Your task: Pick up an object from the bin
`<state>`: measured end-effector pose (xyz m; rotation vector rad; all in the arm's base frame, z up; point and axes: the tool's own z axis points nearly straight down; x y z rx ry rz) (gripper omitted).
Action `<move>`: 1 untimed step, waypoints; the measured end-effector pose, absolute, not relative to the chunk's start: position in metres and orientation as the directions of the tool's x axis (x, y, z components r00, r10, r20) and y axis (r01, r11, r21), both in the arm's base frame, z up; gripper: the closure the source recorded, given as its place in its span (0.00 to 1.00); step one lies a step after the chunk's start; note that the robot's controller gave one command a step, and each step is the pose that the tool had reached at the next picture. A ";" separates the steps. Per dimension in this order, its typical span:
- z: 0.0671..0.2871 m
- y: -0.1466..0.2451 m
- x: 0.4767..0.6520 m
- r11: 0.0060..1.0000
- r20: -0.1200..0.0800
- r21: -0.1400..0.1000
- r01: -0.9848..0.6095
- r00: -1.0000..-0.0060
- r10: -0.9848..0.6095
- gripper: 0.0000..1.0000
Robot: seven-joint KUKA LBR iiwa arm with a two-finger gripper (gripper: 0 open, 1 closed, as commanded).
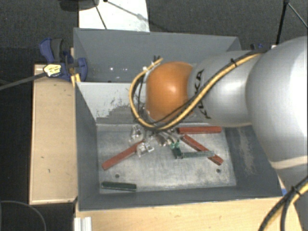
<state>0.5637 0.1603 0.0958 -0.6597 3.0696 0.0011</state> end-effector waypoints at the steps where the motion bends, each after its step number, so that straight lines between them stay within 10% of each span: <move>1: 0.108 0.160 0.563 0.912 0.001 0.000 -0.409 -0.912 -0.409 1.00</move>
Offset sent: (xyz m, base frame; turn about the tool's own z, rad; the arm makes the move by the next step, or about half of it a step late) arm -0.0001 -0.0002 0.0110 0.0000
